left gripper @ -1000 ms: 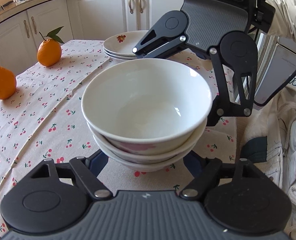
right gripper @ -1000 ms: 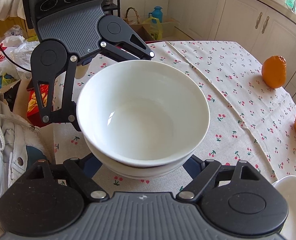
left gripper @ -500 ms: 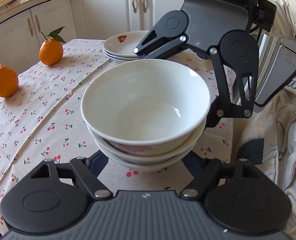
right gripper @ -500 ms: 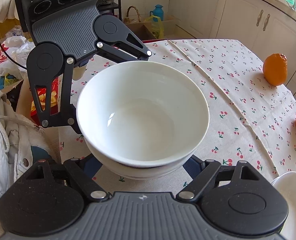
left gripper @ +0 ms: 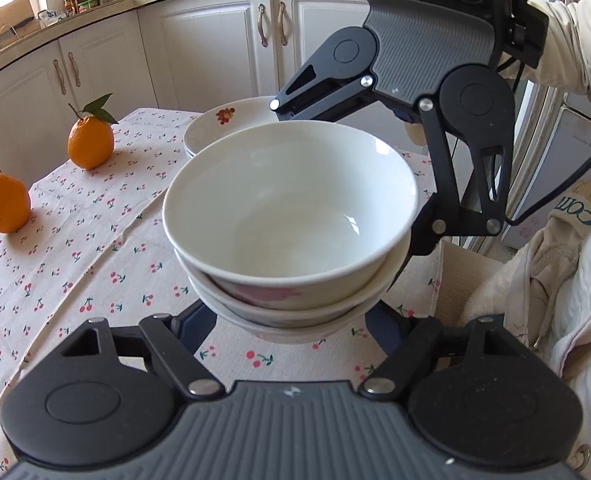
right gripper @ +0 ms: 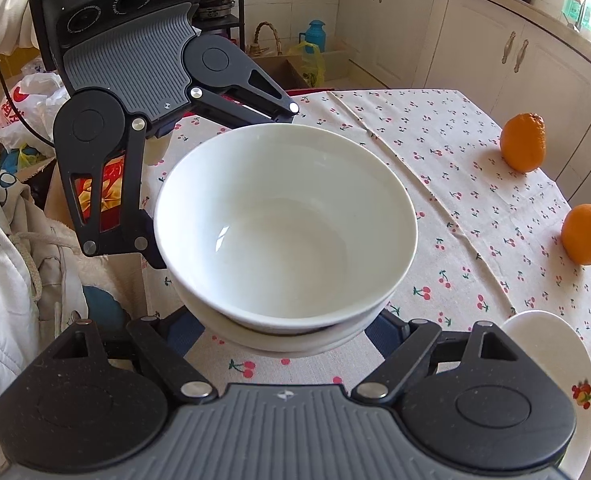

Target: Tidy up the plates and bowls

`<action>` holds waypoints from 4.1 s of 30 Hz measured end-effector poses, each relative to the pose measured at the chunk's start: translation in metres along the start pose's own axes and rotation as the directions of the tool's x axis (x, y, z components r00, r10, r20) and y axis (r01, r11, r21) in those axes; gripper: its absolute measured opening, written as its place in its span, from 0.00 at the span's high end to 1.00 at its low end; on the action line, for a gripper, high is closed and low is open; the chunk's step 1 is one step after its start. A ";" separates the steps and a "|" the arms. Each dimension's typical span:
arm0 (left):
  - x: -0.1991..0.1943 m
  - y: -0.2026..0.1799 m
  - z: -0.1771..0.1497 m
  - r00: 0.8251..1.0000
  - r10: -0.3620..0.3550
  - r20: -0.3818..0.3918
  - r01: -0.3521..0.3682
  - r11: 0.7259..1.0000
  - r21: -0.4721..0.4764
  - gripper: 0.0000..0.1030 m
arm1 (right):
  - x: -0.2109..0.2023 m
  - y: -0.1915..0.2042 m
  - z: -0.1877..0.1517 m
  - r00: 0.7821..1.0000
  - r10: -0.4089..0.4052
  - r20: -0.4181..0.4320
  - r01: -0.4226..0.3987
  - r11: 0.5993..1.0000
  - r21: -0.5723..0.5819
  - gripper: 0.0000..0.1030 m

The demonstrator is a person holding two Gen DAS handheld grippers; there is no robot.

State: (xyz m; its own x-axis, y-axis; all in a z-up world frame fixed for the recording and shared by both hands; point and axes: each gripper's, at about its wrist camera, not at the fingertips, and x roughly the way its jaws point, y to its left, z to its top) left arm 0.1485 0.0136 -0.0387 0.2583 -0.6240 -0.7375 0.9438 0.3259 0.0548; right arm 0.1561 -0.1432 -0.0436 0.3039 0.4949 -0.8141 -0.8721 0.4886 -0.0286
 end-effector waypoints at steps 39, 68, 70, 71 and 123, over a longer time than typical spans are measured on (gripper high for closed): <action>0.127 0.038 0.132 0.997 -0.073 0.027 0.067 0.981 0.184 0.21 | -0.063 -0.119 -0.084 0.978 -0.208 -0.007 0.207 0.970 0.131 0.14; 0.155 0.058 0.140 0.996 -0.093 0.004 0.091 0.983 0.157 0.21 | -0.044 -0.157 -0.102 0.984 -0.180 -0.008 0.177 0.958 0.227 0.14; 0.155 0.059 0.140 0.996 -0.093 0.007 0.091 0.983 0.159 0.21 | -0.044 -0.159 -0.104 0.984 -0.176 -0.002 0.172 0.957 0.234 0.14; 0.155 0.060 0.140 0.996 -0.093 0.007 0.091 0.983 0.159 0.21 | -0.043 -0.159 -0.104 0.984 -0.177 -0.001 0.172 0.957 0.234 0.14; -0.003 -0.051 0.071 0.775 0.628 0.068 -0.505 0.680 -0.531 0.01 | -0.100 0.029 -0.065 0.579 -0.758 -0.301 0.644 0.199 0.738 0.00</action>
State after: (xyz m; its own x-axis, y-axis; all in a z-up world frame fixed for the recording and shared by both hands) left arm 0.1140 -0.0516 0.0083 0.8067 -0.3272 -0.4921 0.4024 0.9140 0.0518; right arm 0.0750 -0.2251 -0.0002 0.7211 -0.3003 -0.6244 0.3059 0.9466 -0.1020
